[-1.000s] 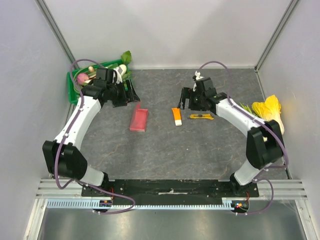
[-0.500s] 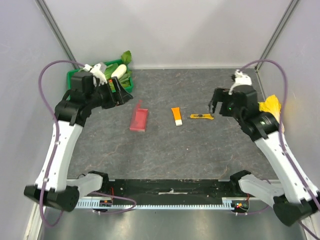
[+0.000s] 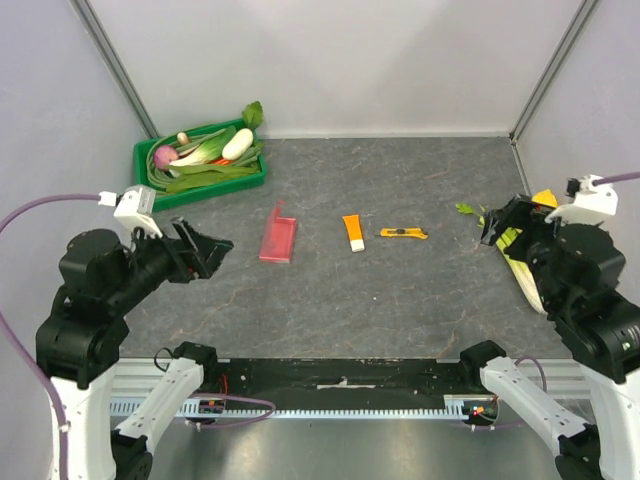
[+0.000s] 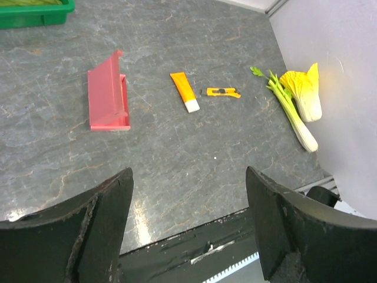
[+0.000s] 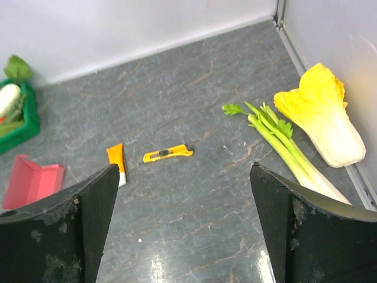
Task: Unpack the express box
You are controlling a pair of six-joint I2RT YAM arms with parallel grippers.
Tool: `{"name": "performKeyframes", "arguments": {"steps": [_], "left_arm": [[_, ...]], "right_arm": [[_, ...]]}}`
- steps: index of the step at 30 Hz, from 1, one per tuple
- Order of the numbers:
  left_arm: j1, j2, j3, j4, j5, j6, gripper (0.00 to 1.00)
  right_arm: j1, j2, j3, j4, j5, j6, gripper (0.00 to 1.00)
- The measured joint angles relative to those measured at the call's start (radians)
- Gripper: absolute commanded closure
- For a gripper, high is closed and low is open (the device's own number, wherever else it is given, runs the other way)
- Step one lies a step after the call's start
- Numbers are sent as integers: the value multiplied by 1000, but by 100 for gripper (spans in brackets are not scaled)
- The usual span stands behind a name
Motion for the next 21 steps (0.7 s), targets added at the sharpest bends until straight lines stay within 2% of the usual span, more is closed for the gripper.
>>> {"name": "performKeyframes", "arguments": {"steps": [8,21], "left_arm": [[0,-42,77,-105,-52,24,15],[0,-82,123,-134,-93,37,12]], "right_arm": [[-1,-31,75,-22,28,13,2],[-1,-31,124,-42,27,22,2]]}}
